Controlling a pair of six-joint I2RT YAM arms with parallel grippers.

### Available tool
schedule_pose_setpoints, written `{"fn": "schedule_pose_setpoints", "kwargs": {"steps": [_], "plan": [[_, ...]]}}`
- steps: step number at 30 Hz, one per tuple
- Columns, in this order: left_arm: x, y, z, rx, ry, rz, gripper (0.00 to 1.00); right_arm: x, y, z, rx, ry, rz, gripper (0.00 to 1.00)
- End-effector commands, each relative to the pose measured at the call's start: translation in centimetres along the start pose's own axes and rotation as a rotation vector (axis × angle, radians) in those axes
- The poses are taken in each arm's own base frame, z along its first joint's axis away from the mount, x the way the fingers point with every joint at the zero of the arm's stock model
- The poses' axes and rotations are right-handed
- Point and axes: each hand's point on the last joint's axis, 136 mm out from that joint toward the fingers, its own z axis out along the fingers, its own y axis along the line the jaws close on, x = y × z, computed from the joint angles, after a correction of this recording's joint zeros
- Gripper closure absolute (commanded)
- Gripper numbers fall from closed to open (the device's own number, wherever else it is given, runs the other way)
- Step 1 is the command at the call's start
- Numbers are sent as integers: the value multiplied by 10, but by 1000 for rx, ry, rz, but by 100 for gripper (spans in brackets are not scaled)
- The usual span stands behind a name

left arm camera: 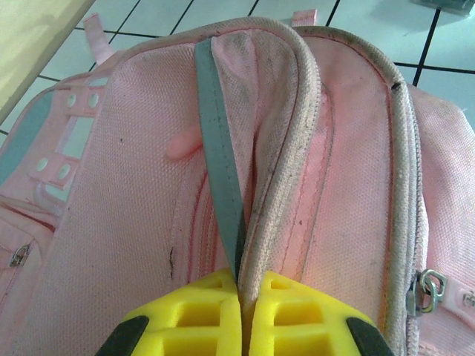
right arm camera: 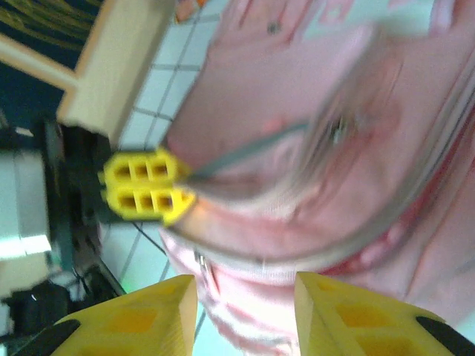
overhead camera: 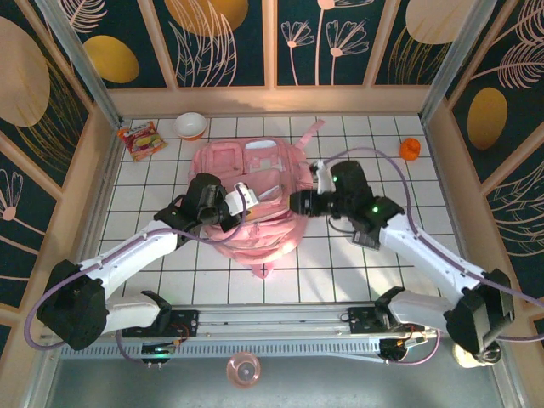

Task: Pack books, pencil case, and school supplies into a backpack

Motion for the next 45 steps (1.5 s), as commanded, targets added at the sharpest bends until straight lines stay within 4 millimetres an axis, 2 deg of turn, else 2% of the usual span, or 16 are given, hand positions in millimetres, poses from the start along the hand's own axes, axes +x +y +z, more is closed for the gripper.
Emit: {"fn": "schedule_pose_setpoints", "kwargs": {"steps": [1, 4, 7, 14, 19, 26, 31, 37, 40, 45], "plan": [[-35, 15, -11, -32, -90, -22, 100, 36, 0, 8, 47, 50, 32, 62], [-36, 16, -10, -29, -91, -41, 100, 47, 13, 19, 68, 50, 80, 61], [-41, 16, -10, -23, -104, -65, 100, 45, 20, 31, 118, 25, 97, 60], [-52, 14, -7, 23, -126, -108, 100, 44, 26, 72, 207, 37, 28, 58], [-58, 12, -6, 50, -141, -117, 100, 39, 27, 88, 267, 25, 4, 58], [-61, 11, -8, 61, -152, -121, 100, 35, -13, 81, 517, -29, 42, 59], [-61, 11, -10, 55, -153, -119, 100, 34, -24, 73, 590, -40, 46, 69], [-60, 11, -10, 52, -150, -120, 100, 36, -33, 65, 652, -30, 39, 67], [-59, 11, -10, 49, -148, -120, 100, 35, -33, 64, 656, -27, 35, 80], [-57, 13, -9, 39, -140, -119, 100, 36, -24, 68, 559, -23, 53, 98]]}}
